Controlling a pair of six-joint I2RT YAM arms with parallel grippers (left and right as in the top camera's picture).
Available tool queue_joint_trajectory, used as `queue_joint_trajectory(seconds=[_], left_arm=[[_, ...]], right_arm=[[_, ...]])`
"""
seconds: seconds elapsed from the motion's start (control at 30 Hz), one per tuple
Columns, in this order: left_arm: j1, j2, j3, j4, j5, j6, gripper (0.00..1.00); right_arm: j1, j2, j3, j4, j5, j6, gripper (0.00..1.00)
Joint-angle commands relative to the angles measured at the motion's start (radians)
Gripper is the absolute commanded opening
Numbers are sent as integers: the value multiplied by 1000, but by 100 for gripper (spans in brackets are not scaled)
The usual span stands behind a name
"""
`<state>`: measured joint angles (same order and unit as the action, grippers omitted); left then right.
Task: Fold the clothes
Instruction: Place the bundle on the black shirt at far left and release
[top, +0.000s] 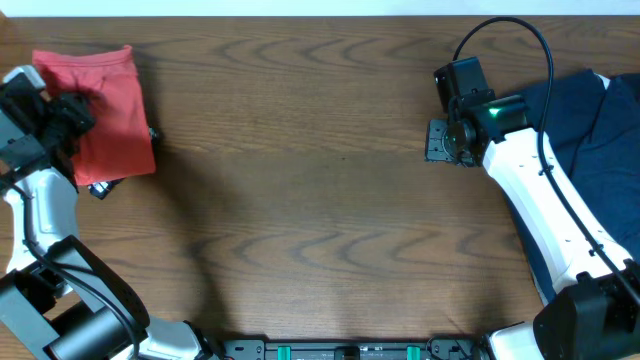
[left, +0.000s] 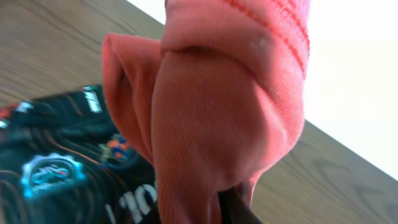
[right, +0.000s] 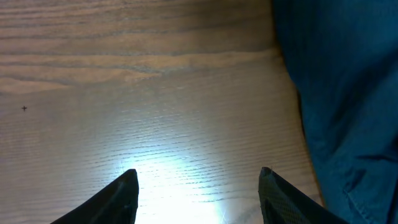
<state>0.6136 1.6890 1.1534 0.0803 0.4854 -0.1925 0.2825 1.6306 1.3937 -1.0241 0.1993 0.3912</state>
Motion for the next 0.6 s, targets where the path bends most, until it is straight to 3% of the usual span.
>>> queue_joint_trajectory(seconds=[0.0, 0.03, 0.13, 0.2, 0.23, 0.5, 0.57], left_arm=[[14, -3, 10, 23, -60, -11, 15], [18, 1, 10, 23, -78, -11, 25], [34, 16, 10, 23, -141, -12, 73], [55, 24, 10, 22, -148, -12, 95], [62, 27, 10, 21, -148, -12, 99], [104, 30, 10, 12, -142, -61, 98], [93, 30, 10, 10, -108, -68, 98]], right_arm=[[-8, -23, 7, 1, 10, 16, 60], [-8, -23, 7, 1, 10, 16, 60], [-8, -23, 7, -1, 10, 16, 60], [-8, -23, 7, -2, 10, 16, 60], [-7, -23, 7, -3, 9, 16, 60], [-11, -23, 7, -4, 2, 16, 61], [-11, -23, 7, 0, 2, 16, 66]])
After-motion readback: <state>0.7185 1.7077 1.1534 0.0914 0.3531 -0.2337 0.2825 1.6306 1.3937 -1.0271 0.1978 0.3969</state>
